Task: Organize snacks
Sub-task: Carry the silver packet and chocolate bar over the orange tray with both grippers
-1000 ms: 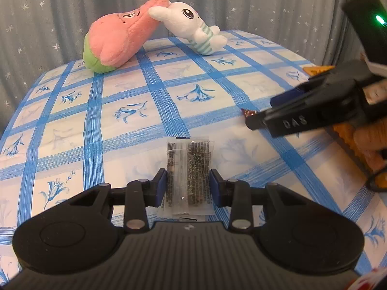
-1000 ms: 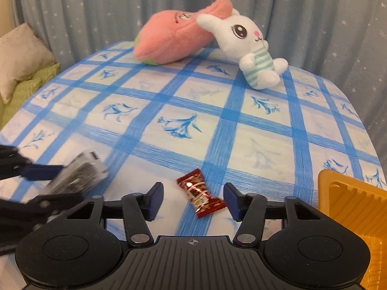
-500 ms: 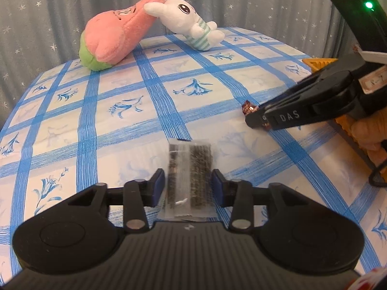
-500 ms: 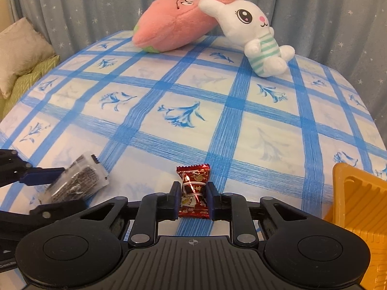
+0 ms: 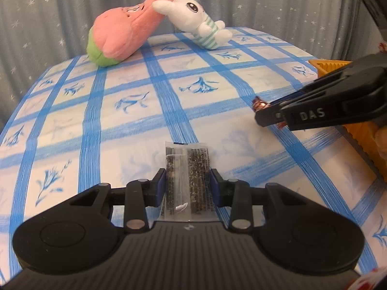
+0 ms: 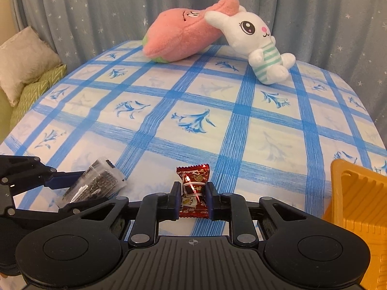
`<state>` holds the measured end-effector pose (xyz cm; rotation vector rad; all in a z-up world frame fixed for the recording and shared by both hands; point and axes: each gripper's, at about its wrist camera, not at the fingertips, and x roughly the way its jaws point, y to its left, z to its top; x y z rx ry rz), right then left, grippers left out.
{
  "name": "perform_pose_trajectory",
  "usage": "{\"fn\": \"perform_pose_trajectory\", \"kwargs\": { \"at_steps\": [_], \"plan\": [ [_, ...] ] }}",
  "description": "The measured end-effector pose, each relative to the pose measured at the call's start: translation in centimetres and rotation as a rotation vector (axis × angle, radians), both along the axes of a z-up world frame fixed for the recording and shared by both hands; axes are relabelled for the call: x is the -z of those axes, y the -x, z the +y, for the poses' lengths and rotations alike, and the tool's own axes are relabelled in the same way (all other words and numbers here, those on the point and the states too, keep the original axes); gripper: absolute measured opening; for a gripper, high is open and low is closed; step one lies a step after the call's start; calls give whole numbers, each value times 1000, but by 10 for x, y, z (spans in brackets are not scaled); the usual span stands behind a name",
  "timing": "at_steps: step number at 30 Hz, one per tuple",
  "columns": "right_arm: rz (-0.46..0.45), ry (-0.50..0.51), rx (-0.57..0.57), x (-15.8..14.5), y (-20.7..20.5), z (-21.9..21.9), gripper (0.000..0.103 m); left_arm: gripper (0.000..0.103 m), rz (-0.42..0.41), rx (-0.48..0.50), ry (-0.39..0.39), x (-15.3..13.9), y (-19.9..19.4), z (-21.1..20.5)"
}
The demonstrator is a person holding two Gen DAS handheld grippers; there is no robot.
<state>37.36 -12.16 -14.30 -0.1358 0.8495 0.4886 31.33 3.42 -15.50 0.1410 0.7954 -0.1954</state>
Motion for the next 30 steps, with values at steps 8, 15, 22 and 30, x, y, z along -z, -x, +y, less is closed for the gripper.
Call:
{"fn": "perform_pose_trajectory", "kwargs": {
  "at_steps": [8, 15, 22, 30],
  "plan": [
    [-4, -54, 26, -17, 36, -14, 21, 34, -22, -40, 35, -23, 32, -8],
    [-32, -98, 57, -39, 84, -37, 21, 34, -39, -72, 103, -43, 78, -28],
    [-69, -113, 82, -55, 140, -66, 21, 34, -19, -121, 153, -49, 125, -46],
    [-93, -123, 117, -62, 206, -105, 21, 34, -14, -123, 172, -60, 166, -67]
  ]
}}
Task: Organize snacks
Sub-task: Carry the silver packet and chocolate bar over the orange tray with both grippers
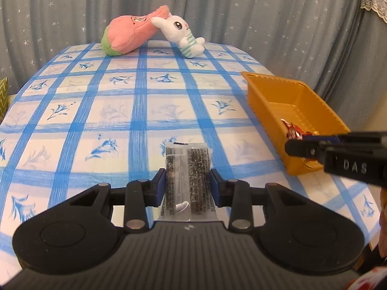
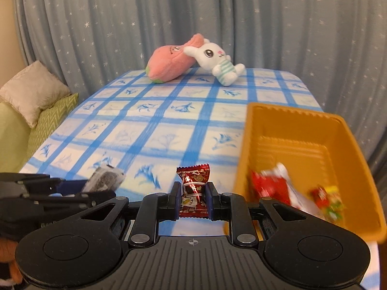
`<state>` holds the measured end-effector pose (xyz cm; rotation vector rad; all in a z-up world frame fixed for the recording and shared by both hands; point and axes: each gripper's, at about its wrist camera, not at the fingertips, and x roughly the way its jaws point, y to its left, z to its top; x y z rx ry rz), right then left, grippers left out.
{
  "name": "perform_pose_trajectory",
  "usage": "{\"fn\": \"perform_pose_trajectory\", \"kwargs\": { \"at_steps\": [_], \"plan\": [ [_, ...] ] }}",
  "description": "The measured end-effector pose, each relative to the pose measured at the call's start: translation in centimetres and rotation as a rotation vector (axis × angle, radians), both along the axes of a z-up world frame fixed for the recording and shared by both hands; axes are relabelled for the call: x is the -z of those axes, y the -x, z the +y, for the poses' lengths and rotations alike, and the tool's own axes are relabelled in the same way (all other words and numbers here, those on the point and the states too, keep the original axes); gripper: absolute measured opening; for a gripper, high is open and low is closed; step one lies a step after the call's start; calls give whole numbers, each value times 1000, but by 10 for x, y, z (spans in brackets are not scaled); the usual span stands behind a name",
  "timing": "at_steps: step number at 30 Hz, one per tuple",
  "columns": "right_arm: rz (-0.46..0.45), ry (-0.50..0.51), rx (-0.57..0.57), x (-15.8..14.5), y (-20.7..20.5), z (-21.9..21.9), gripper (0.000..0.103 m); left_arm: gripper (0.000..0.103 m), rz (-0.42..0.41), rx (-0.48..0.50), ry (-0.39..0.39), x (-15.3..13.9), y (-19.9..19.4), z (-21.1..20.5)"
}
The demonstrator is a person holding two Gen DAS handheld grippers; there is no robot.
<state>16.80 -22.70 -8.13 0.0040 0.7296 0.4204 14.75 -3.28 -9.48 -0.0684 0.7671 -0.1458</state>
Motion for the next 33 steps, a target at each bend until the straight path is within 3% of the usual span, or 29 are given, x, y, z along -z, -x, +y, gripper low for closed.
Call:
{"fn": "perform_pose_trajectory", "kwargs": {
  "at_steps": [13, 33],
  "plan": [
    [15, -49, 110, 1, 51, -52, 21, 34, -7, 67, 17, -12, 37, -47],
    [-51, -7, 289, -19, 41, -95, 21, 34, -59, 191, 28, -34, 12, -105]
  ]
}}
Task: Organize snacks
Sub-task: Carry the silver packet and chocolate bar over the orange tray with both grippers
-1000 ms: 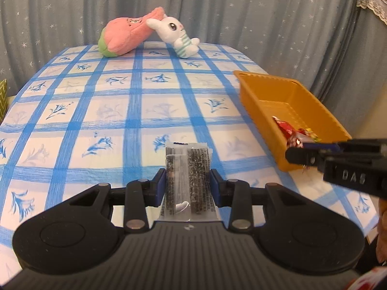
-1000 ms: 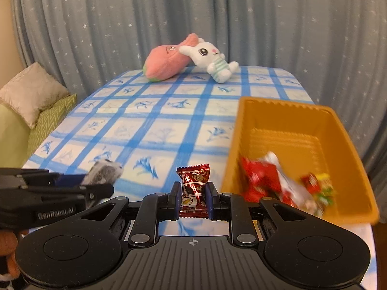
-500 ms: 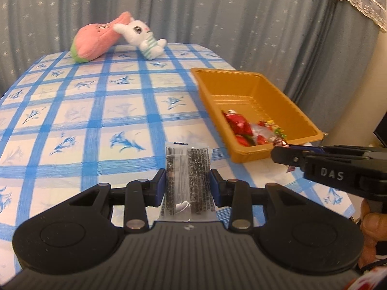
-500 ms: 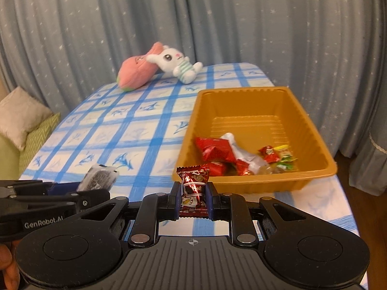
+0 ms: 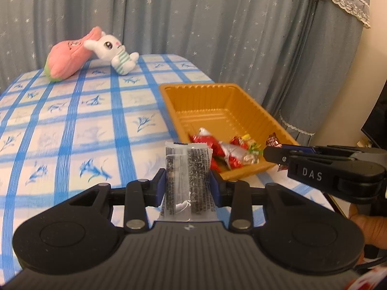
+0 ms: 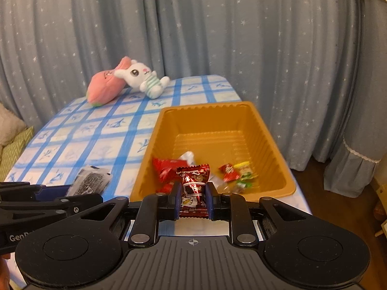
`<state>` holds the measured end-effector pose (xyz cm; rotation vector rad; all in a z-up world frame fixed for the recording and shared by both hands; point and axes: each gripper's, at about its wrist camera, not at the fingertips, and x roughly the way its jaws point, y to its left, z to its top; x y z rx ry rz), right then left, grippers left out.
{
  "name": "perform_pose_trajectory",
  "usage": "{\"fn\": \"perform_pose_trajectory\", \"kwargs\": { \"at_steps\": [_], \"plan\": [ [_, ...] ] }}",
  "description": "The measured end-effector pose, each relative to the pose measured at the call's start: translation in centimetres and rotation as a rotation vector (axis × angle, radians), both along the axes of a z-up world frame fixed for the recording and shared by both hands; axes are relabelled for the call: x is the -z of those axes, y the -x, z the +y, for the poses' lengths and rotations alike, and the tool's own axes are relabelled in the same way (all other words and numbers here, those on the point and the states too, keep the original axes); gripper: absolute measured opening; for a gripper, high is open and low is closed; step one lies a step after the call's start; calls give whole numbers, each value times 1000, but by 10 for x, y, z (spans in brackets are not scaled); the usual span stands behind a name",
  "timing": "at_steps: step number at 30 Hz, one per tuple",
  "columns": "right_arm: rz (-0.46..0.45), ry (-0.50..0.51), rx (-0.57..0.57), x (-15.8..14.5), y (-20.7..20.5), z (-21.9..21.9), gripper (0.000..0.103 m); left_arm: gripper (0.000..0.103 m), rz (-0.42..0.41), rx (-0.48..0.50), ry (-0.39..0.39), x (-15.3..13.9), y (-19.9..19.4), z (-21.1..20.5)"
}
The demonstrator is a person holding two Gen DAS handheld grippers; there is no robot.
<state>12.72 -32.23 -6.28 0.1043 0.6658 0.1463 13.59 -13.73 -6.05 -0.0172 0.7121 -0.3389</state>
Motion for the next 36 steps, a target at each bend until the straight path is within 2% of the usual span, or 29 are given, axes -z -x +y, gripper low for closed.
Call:
{"fn": "perform_pose_trajectory", "kwargs": {
  "at_steps": [13, 23, 36],
  "plan": [
    [-29, 22, 51, -9, -31, -29, 21, 34, -48, 49, 0, -18, -33, -28],
    [-36, 28, 71, -7, -63, -47, 21, 34, -56, 80, -10, -15, -67, -48],
    [-26, -12, 74, -1, -119, -60, 21, 34, -47, 81, -30, -3, -129, -66]
  ]
}}
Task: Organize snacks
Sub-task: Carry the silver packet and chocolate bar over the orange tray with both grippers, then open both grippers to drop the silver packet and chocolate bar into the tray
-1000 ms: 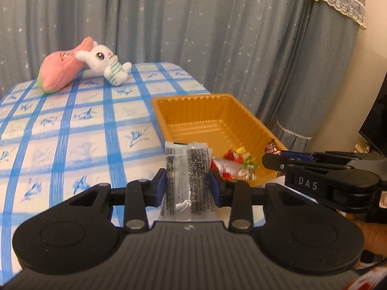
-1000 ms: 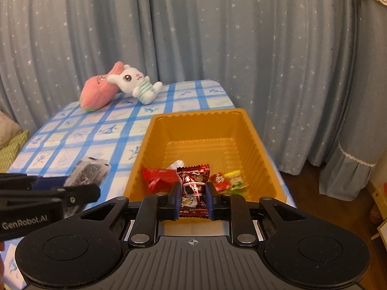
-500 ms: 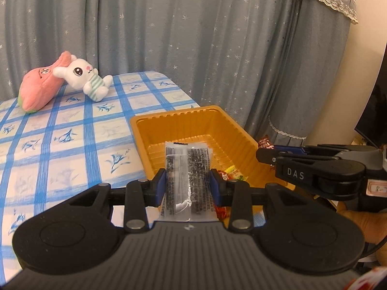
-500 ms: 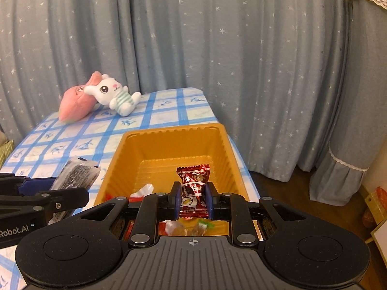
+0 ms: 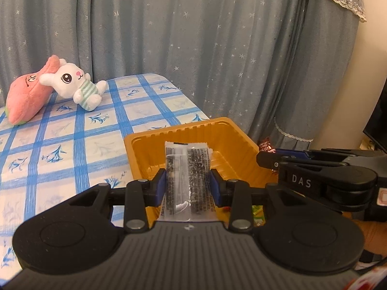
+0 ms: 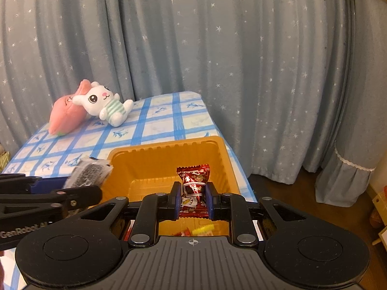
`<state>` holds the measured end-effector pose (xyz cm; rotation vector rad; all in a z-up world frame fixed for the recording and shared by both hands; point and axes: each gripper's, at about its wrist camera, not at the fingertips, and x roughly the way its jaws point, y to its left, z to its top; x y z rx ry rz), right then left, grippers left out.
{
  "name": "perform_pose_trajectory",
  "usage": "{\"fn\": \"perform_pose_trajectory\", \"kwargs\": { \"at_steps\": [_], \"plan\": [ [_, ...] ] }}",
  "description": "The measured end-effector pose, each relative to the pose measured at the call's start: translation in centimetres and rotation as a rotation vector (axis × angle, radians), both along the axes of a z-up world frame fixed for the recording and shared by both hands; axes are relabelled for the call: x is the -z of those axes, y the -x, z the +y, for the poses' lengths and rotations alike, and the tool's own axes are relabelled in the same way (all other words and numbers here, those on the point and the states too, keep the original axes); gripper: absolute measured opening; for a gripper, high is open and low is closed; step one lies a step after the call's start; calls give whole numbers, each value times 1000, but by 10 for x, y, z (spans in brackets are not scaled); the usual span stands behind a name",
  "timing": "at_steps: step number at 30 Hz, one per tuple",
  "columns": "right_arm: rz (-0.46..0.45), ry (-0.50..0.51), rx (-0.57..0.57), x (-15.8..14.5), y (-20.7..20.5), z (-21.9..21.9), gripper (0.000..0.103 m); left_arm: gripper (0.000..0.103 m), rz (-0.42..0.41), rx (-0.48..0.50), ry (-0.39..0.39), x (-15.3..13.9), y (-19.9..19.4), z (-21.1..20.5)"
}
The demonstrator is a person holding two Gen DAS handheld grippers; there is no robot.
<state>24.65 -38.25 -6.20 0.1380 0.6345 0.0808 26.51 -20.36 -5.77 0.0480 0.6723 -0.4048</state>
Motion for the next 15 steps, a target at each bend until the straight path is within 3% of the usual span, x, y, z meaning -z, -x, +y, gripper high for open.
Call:
{"fn": "perform_pose_trajectory", "kwargs": {
  "at_steps": [15],
  "plan": [
    [34, -28, -16, 18, -46, -7, 21, 34, 46, -5, 27, 29, -46, -5]
  ]
}}
